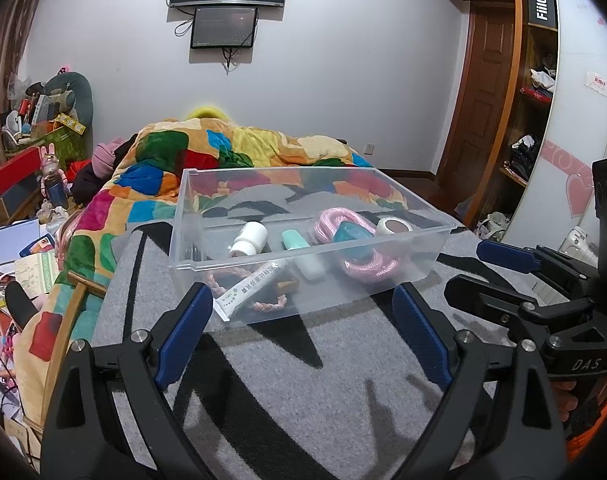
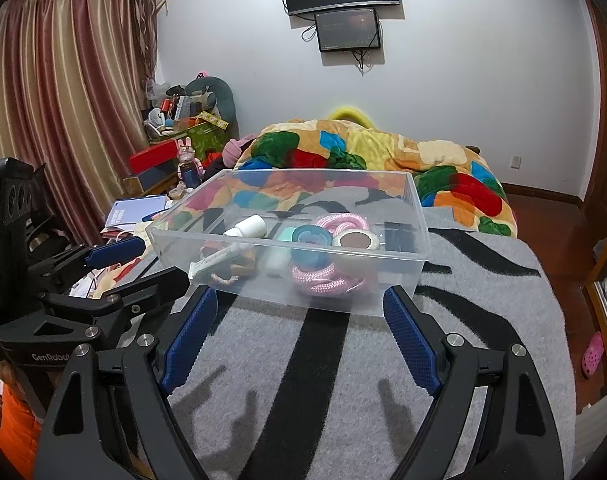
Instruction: Organize objects
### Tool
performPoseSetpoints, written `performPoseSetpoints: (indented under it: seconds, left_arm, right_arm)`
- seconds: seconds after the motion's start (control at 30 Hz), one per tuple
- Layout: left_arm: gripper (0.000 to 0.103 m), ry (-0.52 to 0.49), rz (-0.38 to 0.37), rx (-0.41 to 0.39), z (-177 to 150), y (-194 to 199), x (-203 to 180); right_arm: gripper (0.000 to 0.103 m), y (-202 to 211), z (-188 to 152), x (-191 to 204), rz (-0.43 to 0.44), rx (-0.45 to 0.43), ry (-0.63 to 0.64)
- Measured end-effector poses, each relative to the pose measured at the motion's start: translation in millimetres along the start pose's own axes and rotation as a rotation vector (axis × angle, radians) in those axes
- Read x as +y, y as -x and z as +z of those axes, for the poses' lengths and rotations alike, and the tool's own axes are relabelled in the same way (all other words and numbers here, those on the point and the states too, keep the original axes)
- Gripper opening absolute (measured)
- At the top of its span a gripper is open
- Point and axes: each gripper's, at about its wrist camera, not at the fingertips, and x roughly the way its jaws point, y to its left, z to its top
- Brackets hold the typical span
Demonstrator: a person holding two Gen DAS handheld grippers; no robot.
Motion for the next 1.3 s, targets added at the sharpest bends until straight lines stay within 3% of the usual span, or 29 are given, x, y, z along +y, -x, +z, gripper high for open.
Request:
performPoseSetpoints:
  seconds: [1.3]
  left_arm:
    - [0.095,0.019,-0.03,0.015,1.1,2.1,-1.4]
  right_arm:
    - [0.083,6.3,-1.7,5.9,0.015,-0.01,0.01]
